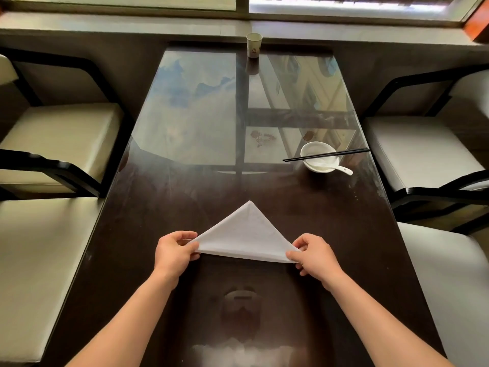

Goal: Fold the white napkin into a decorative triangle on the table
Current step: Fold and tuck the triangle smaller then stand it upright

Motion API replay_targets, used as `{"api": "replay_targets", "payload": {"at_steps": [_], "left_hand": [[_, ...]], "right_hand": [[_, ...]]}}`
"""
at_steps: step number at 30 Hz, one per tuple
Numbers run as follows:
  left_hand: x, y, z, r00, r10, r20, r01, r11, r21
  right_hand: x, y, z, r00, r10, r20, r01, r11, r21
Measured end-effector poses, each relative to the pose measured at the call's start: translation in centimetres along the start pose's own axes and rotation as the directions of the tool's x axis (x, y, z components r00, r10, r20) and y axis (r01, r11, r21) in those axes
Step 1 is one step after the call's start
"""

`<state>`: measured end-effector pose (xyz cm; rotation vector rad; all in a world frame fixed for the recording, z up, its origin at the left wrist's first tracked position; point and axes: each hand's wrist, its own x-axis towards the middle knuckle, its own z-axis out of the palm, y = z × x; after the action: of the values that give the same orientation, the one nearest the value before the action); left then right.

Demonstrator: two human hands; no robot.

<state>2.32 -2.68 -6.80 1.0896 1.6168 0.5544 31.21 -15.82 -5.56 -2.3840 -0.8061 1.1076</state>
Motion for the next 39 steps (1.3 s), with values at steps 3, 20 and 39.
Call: {"api": "replay_targets", "payload": {"at_steps": [3, 20, 39], "left_hand": [[-0.5, -0.4, -0.3, 1.000, -0.005, 0.018, 0.006, 1.000, -0.017], [-2.0, -0.6, -0.1, 0.998, 0.011, 0.067, -0.030, 0.955, 0.295], [-3.4, -0.4, 5.0, 0.609, 0.633, 0.477, -0.735, 0.226, 0.639]], "right_hand": [[-0.6, 0.4, 0.1, 1.000, -0.020, -0.017, 0.019, 0.999, -0.044], [-1.8, 0.1, -0.5, 1.000, 0.015, 0.002, -0.015, 0.997, -0.072], [-2.7, -2.0, 5.8, 0.707, -0.707, -0.021, 0.555, 0.573, -0.603]]}}
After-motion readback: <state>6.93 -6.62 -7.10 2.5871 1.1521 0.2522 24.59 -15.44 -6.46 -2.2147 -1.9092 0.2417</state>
